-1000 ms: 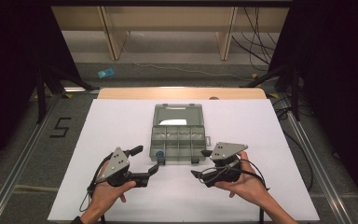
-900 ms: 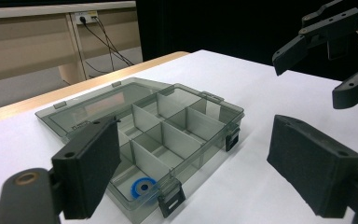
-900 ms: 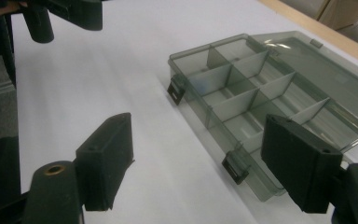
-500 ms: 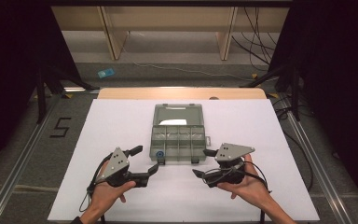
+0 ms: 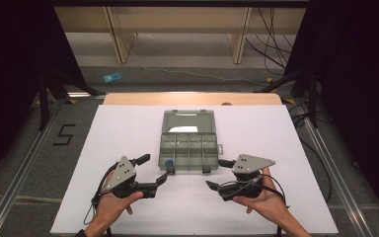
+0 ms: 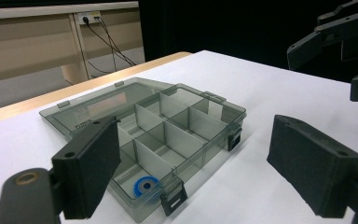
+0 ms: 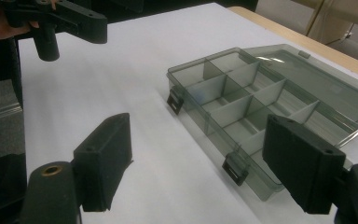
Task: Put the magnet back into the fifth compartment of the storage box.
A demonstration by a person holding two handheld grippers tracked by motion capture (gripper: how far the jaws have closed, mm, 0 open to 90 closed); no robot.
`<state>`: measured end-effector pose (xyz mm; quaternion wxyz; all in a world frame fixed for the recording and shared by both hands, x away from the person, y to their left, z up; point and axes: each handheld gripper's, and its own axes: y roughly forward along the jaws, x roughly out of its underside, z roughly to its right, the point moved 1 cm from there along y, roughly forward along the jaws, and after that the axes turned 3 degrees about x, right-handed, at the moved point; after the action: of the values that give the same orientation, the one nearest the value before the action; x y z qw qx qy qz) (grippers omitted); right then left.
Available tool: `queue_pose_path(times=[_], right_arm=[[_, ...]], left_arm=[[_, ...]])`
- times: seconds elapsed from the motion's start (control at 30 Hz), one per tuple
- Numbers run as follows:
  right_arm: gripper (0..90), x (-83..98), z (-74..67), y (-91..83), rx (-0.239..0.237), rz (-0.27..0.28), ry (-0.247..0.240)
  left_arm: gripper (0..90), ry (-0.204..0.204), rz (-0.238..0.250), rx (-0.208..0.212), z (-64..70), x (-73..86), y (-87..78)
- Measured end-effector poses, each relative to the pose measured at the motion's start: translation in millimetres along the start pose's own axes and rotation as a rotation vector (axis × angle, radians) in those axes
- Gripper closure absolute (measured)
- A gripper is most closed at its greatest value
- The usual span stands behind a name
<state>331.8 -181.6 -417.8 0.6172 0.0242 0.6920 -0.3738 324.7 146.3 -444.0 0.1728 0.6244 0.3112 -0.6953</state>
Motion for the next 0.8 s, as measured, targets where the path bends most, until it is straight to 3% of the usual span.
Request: queue_pose_path(times=[0.53, 0.8], right_arm=[[22.9, 11.9, 1.5, -12.1, 0.033, 0.088, 0.061], [22.0, 17.8, -0.4, -17.8, 0.04, 0.082, 0.089]], left_arm=[[16.3, -0.002, 0.005, 0.001, 0.9, 0.1, -0.7], [16.3, -0.002, 0.006, 0.001, 1.0, 0.1, -0.7]])
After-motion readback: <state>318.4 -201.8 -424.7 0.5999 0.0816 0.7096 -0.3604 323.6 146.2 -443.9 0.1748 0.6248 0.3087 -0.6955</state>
